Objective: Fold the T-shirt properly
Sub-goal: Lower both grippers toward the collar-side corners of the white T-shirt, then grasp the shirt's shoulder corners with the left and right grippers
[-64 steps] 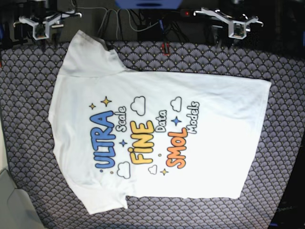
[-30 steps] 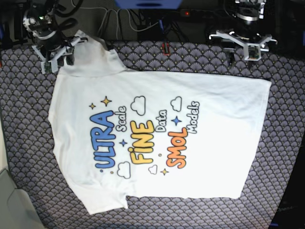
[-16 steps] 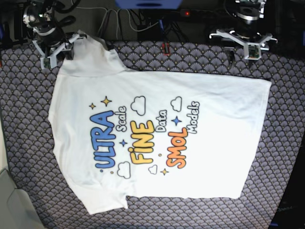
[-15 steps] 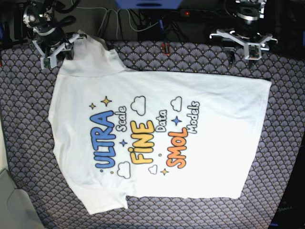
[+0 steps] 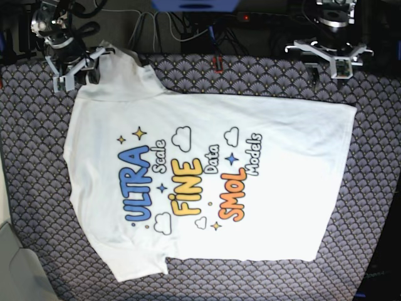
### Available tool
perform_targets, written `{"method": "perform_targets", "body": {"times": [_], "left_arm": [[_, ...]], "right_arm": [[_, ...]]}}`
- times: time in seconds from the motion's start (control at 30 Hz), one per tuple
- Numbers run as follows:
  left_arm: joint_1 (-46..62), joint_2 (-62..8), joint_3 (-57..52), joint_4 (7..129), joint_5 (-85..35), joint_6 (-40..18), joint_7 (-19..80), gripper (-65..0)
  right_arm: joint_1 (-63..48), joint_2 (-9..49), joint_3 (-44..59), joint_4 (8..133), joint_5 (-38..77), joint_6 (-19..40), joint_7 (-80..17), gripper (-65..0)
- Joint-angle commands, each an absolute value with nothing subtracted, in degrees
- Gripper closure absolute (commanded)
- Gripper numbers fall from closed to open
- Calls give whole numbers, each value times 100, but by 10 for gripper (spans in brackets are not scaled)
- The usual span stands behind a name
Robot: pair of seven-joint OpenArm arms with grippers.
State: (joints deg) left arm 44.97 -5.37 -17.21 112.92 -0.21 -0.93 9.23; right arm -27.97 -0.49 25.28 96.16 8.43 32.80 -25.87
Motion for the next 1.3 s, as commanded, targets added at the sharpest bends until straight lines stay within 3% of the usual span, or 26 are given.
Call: {"method": "perform_targets", "body": {"times": [0.0, 0.07, 0.2, 0.63, 0.87, 1.27], "left_arm": [[4567, -549, -1745, 11380, -13, -66, 778, -328], [4567, -549, -1745, 11380, -13, -66, 778, -328], [4558, -549, -1745, 11380, -13, -66, 778, -328], [3978, -567, -2431, 11169, -207, -75, 787, -330], [3029, -602, -3213, 9991, -1112, -84, 787, -424], [2018, -760, -3029, 8532, -1174, -84, 787, -425]], "right_arm": [[-2870, -84, 2484, 9569, 760, 3433, -2985, -198], [-2870, -84, 2484, 9569, 760, 3433, -2985, -165], [-2870, -84, 2484, 9578, 760, 3433, -2985, 0], [-2862, -75, 2484, 9622, 760, 3433, -2949, 0], [-2862, -66, 2475, 9622, 760, 3433, -2976, 0], [-2862, -48, 2475, 9587, 760, 3433, -2985, 0]]}}
